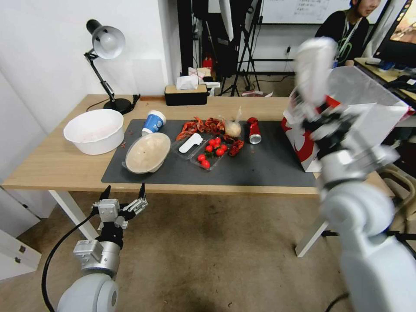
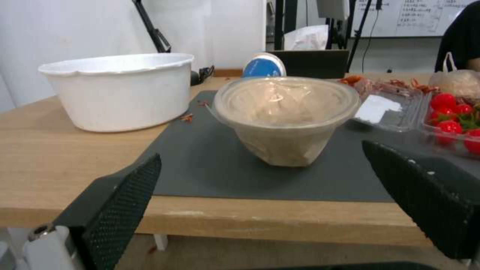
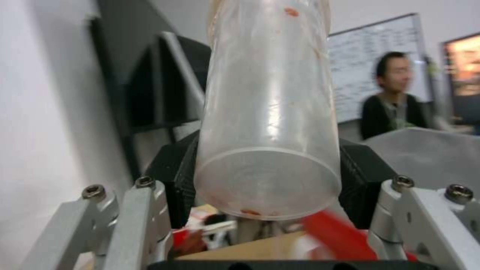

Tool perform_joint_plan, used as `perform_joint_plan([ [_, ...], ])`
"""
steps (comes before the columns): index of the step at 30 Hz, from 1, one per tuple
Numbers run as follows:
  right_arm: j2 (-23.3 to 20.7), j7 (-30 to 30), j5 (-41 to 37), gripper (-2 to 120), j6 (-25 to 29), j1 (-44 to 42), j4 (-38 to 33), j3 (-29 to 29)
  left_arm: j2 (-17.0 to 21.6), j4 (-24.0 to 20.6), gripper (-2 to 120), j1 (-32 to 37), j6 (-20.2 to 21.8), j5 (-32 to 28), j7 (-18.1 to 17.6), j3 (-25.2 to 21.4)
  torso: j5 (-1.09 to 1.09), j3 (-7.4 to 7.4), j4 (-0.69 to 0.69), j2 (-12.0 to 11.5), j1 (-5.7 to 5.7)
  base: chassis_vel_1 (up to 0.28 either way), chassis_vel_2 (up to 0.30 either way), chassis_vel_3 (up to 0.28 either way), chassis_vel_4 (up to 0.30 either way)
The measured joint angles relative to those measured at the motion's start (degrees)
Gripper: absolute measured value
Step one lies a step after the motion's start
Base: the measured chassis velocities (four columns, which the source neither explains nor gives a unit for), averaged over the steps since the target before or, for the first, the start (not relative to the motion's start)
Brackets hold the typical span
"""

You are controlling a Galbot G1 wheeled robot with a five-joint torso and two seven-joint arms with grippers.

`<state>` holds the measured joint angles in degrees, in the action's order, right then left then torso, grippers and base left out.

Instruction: Pick up the trash from the table and place it into the takeout bag.

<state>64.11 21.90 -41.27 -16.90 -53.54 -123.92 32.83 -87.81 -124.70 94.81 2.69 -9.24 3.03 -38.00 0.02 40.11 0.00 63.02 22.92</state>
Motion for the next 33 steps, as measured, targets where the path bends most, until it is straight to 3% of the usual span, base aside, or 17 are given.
perform_joint_plan([
  [6, -2.95, 11.15, -7.22, 54, -6.62, 7.81, 7.32, -0.52, -0.32, -0.23, 100, 0.42, -0.62, 0.4, 0.02, -0.24, 0.0, 0.0, -0.01, 0.0, 0.0, 0.0, 0.0, 0.0, 0.0],
  [11, -2.83, 19.87, -12.69, 54, -10.92, 13.13, 12.24, -2.27, -0.39, -0.26, 100, 0.66, -1.26, 0.58, 0.02, -0.59, -0.01, 0.0, 0.01, -0.01, 0.01, 0.0, 0.0, 0.0, 0.0],
  [15, -2.23, 23.36, -14.86, 54, -12.42, 14.85, 13.83, -2.56, -0.45, -0.23, 100, 0.77, -1.47, 0.58, 0.02, -0.76, -0.02, 0.0, 0.0, -0.01, 0.0, 0.0, 0.0, 0.0, 0.0],
  [19, -2.16, 24.03, -15.67, 62, -12.8, 15.02, 13.86, -2.56, -0.49, -0.09, 100, 0.76, -1.52, 0.58, 0.02, -0.85, -0.02, -0.01, -0.01, -0.01, 0.0, 0.0, 0.0, 0.0, 0.0],
  [28, -2.48, 24.07, -16.71, 97, -13.37, 14.84, 12.0, -1.94, -0.61, 0.53, 100, 0.43, -1.53, 0.59, 0.0, -0.74, -0.01, 0.0, -0.01, 0.0, 0.0, 0.0, 0.0, 0.0, 0.0],
  [30, -2.5, 23.86, -16.77, 98, -13.1, 14.84, 11.89, -1.93, -0.61, 0.55, 100, 0.43, -1.53, 0.59, 0.0, -0.73, -0.01, 0.0, -0.01, 0.0, 0.0, 0.0, 0.0, 0.0, 0.0],
  [33, -2.65, 16.95, -19.76, 100, -6.07, 14.34, 8.85, -1.5, -0.58, 0.7, 100, 0.4, -1.53, 0.59, -0.01, -0.73, -0.03, 0.0, 0.0, 0.0, 0.0, 0.0, 0.0, 0.0, 0.0],
])
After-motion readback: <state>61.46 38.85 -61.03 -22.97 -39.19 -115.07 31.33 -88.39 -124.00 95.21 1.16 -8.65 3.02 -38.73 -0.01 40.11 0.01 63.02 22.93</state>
